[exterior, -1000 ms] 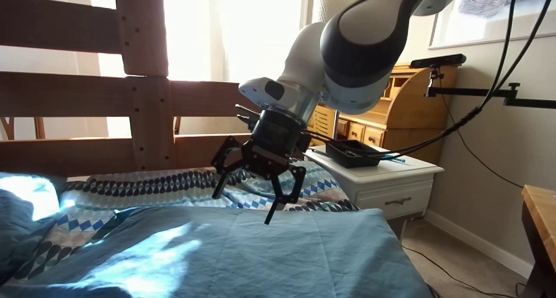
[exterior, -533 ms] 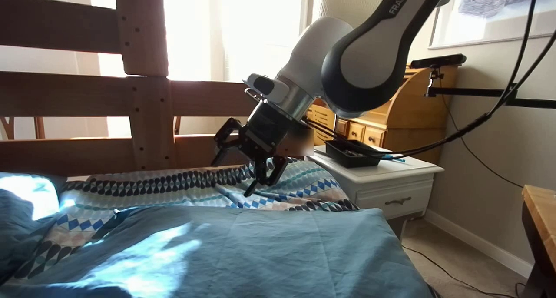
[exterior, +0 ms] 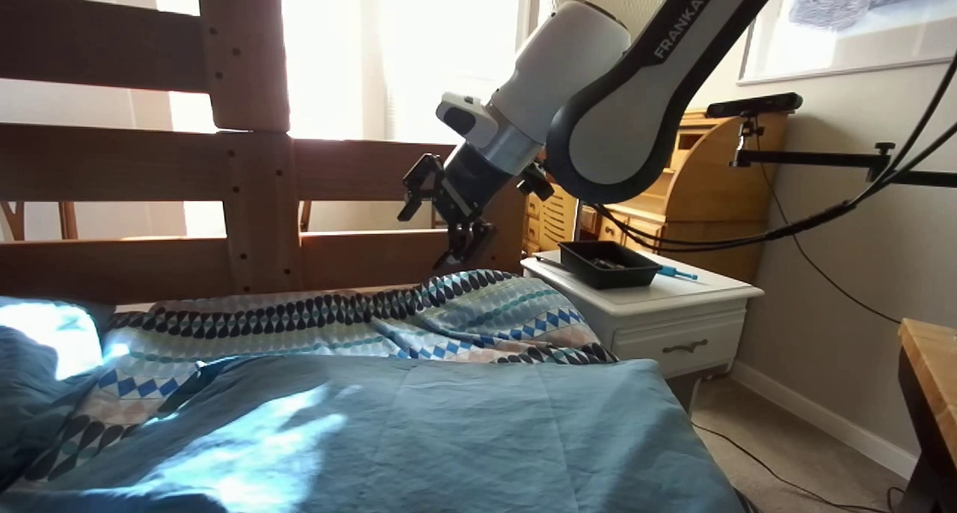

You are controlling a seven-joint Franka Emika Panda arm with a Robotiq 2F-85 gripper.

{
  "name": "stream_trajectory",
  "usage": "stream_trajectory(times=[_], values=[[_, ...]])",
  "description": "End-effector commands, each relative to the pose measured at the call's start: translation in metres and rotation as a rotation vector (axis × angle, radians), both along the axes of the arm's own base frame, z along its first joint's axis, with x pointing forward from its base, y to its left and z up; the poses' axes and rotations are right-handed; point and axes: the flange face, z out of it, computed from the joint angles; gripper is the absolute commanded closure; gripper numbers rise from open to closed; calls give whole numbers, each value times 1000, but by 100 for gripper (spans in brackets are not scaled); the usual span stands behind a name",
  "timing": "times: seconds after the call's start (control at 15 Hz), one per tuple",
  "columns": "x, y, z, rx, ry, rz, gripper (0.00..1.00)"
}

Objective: Pull the sheet to the left

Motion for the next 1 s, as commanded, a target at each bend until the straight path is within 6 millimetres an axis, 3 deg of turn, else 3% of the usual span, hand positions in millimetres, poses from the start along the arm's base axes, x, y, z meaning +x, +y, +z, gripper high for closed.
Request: stream_trajectory(times=[0.0,0.93], values=[[-1,-7,2,-20,-16,-33,0],[-5,-7,-1,-62,-52,-60,0]])
